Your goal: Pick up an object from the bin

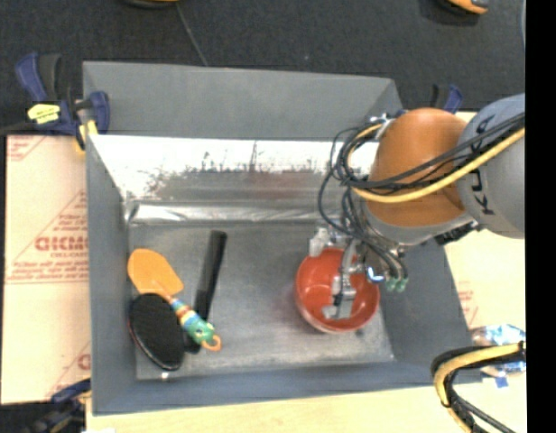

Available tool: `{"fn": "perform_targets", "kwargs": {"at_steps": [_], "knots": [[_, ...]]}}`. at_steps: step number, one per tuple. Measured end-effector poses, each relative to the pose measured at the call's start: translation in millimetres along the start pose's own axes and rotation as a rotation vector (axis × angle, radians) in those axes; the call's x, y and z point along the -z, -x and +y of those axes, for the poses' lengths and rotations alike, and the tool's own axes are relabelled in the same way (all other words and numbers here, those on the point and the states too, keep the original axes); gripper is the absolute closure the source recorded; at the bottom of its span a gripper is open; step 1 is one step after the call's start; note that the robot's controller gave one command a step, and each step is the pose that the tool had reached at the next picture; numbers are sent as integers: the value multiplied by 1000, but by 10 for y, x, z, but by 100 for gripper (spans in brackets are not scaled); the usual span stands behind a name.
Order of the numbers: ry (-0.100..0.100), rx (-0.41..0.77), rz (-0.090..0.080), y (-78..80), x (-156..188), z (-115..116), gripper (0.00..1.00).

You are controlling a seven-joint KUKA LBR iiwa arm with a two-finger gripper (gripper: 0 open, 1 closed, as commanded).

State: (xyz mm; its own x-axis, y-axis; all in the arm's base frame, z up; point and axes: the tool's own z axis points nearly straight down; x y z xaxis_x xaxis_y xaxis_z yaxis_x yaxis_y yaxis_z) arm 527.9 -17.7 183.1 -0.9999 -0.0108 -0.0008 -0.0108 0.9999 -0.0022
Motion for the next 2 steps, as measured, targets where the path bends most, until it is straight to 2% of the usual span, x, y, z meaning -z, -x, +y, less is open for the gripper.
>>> {"fn": "perform_targets", "kwargs": {"at_steps": [1,2], "knots": [[0,295,-4,29,379,200,0],[-1,329,-6,53,490,100,0]]}}
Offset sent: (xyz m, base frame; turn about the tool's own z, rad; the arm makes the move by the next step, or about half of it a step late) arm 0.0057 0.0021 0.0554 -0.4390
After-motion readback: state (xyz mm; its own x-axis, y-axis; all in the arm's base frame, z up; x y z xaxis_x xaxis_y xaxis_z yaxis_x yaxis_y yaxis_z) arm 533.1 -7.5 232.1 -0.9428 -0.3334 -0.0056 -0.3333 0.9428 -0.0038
